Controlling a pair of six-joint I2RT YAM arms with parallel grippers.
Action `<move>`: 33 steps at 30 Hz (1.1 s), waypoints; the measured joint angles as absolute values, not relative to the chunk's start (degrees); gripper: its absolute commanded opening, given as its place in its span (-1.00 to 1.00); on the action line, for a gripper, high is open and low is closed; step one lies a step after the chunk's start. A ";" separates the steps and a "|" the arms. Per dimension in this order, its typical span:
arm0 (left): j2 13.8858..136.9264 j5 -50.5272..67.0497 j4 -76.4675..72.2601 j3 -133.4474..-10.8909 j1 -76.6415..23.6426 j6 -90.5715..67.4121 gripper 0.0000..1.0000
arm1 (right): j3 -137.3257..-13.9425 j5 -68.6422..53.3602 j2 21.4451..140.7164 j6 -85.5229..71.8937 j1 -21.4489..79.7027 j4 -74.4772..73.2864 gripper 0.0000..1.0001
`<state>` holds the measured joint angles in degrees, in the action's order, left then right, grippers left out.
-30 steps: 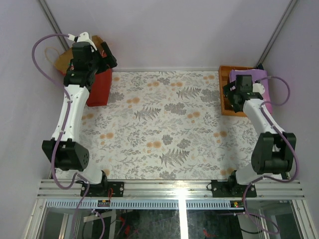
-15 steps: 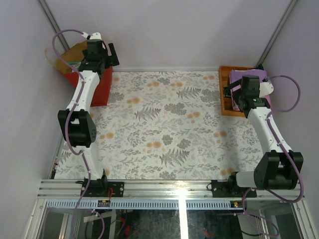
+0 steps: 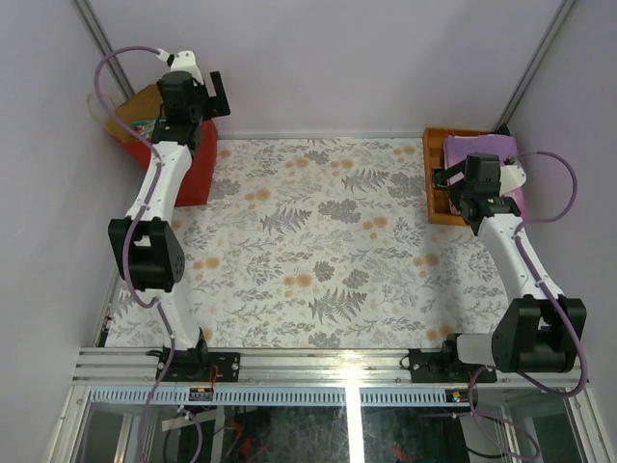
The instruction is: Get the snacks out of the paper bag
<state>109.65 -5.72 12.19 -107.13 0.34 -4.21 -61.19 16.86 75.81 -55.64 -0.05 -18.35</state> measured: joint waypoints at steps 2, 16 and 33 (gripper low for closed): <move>107.22 -5.63 10.09 -105.69 0.10 -3.68 0.99 | -60.99 16.82 75.81 -55.48 -0.05 -18.24 0.98; 116.86 -6.76 9.34 -118.15 -0.08 1.50 0.89 | -60.97 16.43 75.24 -54.59 -0.05 -17.41 0.98; 120.84 -4.69 11.09 -120.31 -0.08 3.86 -0.97 | -60.95 16.34 75.16 -54.46 -0.05 -17.28 0.99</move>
<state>120.84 -4.69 11.09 -120.31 -0.08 3.86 -60.95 16.34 75.16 -54.46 -0.05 -17.28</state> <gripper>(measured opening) 0.228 0.992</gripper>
